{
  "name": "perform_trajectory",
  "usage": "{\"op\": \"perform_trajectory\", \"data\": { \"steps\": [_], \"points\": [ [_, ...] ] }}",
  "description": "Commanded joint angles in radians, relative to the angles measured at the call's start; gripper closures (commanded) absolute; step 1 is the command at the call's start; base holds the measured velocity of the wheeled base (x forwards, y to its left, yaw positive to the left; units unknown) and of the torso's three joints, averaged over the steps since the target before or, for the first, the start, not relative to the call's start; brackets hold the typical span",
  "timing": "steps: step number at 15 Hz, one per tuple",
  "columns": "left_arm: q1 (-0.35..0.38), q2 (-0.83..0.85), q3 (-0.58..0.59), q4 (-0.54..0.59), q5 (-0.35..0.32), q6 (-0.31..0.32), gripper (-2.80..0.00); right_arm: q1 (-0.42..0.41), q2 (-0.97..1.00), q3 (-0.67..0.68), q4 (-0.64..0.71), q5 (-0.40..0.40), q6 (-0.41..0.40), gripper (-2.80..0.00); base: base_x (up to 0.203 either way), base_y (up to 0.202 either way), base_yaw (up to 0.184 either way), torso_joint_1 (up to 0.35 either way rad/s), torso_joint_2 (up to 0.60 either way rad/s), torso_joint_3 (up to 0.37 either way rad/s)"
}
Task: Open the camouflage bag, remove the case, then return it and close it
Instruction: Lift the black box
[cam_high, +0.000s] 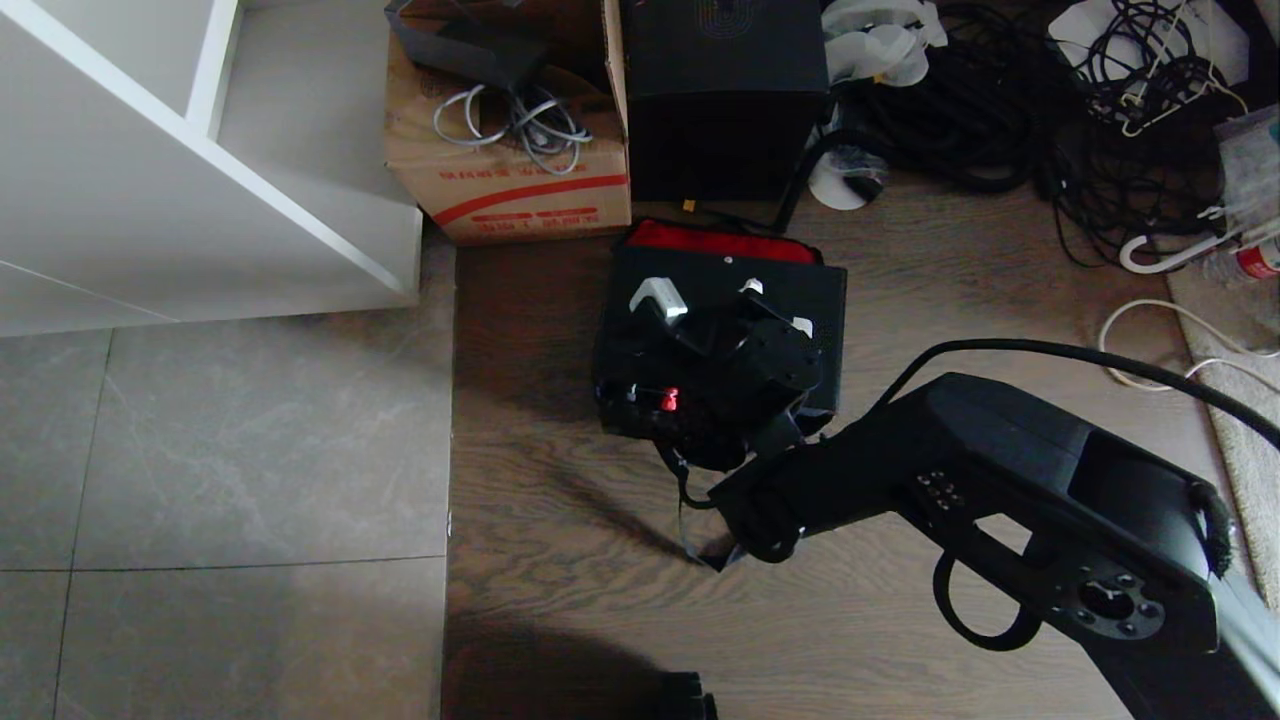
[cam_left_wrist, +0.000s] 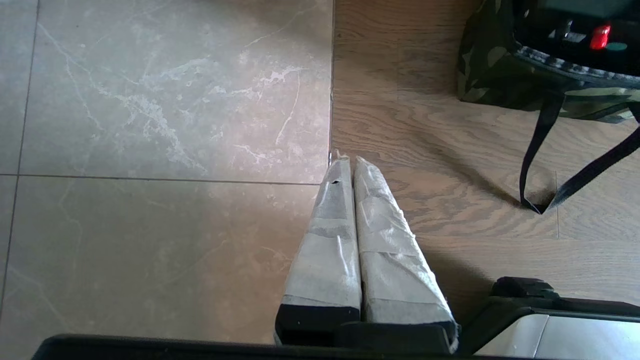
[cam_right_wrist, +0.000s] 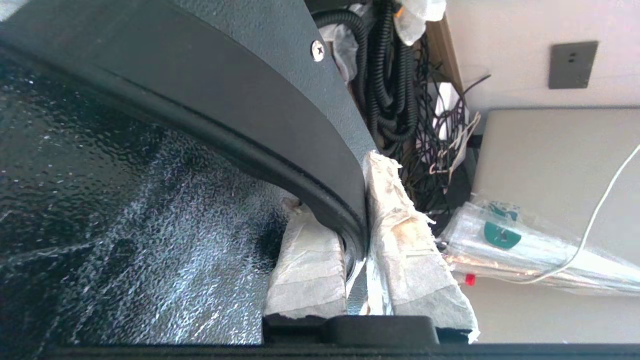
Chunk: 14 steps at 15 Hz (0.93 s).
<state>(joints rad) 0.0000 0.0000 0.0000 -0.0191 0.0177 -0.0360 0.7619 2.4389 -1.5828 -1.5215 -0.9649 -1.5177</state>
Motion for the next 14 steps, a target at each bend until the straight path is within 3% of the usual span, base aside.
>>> {"op": "perform_trajectory", "data": {
  "steps": [1,14],
  "points": [
    [0.0,0.0,0.009,-0.001,-0.001,-0.001,0.0,0.003,-0.044,0.001,-0.004,-0.004,-0.014,0.0,0.0,0.0,0.0,0.0,0.0,0.0],
    [0.0,0.0,0.009,-0.001,-0.001,-0.001,0.0,0.016,-0.228,0.094,0.047,-0.015,-0.01,0.0,0.0,0.0,0.0,0.0,0.0,0.0]
  ]
}}
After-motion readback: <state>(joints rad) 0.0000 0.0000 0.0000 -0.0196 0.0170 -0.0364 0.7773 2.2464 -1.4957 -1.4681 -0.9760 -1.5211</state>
